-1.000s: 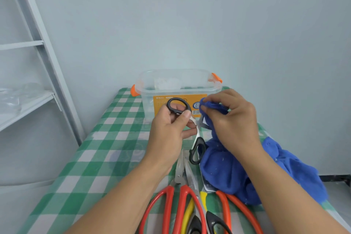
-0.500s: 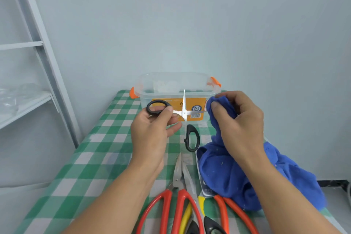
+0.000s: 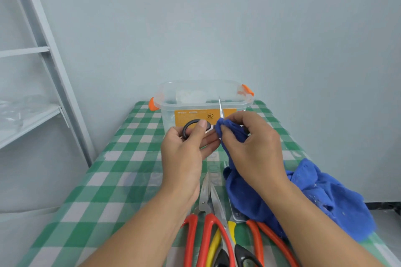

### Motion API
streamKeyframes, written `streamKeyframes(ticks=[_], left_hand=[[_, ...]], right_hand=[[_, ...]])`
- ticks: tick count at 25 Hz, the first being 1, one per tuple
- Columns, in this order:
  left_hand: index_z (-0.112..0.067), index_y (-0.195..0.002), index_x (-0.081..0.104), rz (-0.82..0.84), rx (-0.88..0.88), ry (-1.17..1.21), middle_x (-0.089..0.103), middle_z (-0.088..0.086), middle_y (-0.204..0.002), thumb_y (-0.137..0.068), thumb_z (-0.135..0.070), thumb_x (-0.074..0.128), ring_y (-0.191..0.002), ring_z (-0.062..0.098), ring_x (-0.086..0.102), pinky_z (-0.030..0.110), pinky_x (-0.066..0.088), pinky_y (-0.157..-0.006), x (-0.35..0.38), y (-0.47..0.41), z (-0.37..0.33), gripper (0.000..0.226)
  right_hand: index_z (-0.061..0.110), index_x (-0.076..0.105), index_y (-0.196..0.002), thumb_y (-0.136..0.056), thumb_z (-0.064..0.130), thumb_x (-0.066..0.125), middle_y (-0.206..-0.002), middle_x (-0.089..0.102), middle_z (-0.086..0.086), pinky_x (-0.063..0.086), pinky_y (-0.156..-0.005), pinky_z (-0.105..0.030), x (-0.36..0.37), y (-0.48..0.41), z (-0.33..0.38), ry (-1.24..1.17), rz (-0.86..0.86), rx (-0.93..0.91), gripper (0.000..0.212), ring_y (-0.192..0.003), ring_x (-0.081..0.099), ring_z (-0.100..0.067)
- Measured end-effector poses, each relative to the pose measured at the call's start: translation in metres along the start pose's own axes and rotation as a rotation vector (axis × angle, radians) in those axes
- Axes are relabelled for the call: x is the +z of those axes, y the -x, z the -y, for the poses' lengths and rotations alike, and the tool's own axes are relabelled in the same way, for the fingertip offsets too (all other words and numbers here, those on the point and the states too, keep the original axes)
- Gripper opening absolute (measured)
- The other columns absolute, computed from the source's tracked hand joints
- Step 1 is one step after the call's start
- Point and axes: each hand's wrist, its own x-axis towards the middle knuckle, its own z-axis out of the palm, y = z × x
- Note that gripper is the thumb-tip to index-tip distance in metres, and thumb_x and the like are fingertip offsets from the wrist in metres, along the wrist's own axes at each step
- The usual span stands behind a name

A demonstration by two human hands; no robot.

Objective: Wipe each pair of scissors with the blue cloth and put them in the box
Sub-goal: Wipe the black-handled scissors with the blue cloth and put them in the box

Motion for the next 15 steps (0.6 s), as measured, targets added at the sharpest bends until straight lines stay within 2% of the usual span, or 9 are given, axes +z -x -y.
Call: streamKeyframes(ticks=[3, 6, 9, 12, 15], left_hand=[[0.001, -0.111, 0.057, 0.052, 0.006, -0.038, 0.075, 0.022, -0.097, -0.099, -0.006, 0.059, -0.092, 0.032, 0.075, 0.037, 0.062, -0.082, 0.002, 0.002, 0.006, 0.014], [0.000, -0.104, 0.068, 0.089, 0.003, -0.110, 0.076, 0.018, -0.098, -0.100, -0.006, 0.056, -0.095, 0.030, 0.074, 0.035, 0.061, -0.086, 0.002, 0.005, 0.009, 0.014], [0.001, -0.106, 0.070, 0.100, 0.022, -0.115, 0.075, 0.018, -0.102, -0.101, -0.007, 0.054, -0.098, 0.029, 0.074, 0.034, 0.060, -0.088, 0.001, 0.005, 0.011, 0.019], [0.001, -0.107, 0.071, 0.105, 0.024, -0.115, 0.075, 0.019, -0.103, -0.101, -0.007, 0.054, -0.100, 0.029, 0.073, 0.033, 0.060, -0.088, 0.002, 0.004, 0.012, 0.019], [0.001, -0.105, 0.071, 0.107, 0.010, -0.119, 0.075, 0.019, -0.103, -0.100, -0.006, 0.055, -0.100, 0.030, 0.073, 0.033, 0.060, -0.088, 0.002, 0.005, 0.013, 0.018]], right_hand=[[0.018, 0.070, -0.090, -0.088, 0.021, 0.069, -0.085, 0.066, 0.005, 0.050, -0.067, -0.040, 0.001, -0.003, -0.009, 0.105, -0.060, -0.024, 0.004, -0.077, 0.060, -0.016], [0.016, 0.072, -0.093, -0.088, 0.016, 0.068, -0.085, 0.063, 0.004, 0.046, -0.068, -0.033, 0.004, -0.003, -0.009, 0.129, -0.036, -0.050, 0.006, -0.076, 0.057, -0.014], [0.017, 0.073, -0.097, -0.090, 0.014, 0.064, -0.087, 0.063, 0.006, 0.044, -0.070, -0.027, 0.005, -0.003, -0.005, 0.075, 0.022, -0.051, 0.011, -0.078, 0.055, -0.010], [0.018, 0.072, -0.098, -0.089, 0.011, 0.063, -0.089, 0.063, 0.007, 0.046, -0.072, -0.030, 0.003, -0.004, -0.005, 0.043, 0.090, -0.009, 0.014, -0.080, 0.056, -0.010], [0.016, 0.073, -0.096, -0.086, 0.010, 0.065, -0.088, 0.062, 0.004, 0.044, -0.069, -0.028, 0.002, -0.004, -0.010, 0.097, 0.033, -0.039, 0.015, -0.078, 0.054, -0.011]])
